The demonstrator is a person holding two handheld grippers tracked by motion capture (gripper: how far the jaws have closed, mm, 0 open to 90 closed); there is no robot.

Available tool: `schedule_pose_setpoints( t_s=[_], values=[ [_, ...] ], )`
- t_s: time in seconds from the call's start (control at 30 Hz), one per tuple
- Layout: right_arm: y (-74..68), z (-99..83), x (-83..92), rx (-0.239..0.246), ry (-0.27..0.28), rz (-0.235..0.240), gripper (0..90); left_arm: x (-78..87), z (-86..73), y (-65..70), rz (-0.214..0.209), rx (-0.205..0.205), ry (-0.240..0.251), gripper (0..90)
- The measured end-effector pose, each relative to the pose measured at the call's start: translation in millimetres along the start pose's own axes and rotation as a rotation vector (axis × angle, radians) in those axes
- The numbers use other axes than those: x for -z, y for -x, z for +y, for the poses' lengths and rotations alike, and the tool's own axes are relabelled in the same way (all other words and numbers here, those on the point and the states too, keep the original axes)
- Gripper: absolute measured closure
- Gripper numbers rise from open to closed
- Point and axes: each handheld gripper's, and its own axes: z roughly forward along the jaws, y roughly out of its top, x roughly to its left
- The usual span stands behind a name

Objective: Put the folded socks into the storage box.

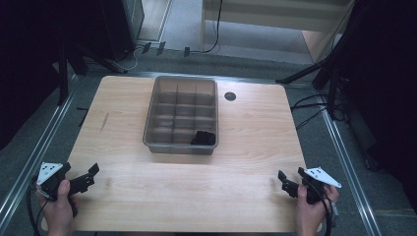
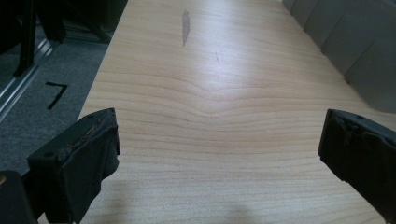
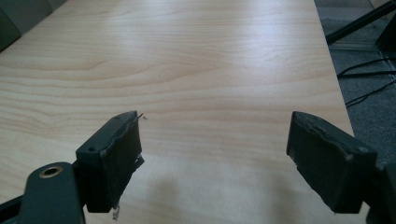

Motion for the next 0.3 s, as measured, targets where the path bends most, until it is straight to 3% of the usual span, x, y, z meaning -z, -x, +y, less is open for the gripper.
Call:
schedule_pose_setpoints(
  t_s=[0.17,0.3],
  values=[
    [-0.2,-3.9,9.5,0.015,0.015,-0.003,17.4,0.0,0.0,0.2,0.0,0.0,0.0,0.0],
    [-0.5,-7.1,11.8,-0.01,0.049,0.021,17.2,-0.1,0.0,0.5,0.0,-0.003,-0.002,0.0]
  ],
)
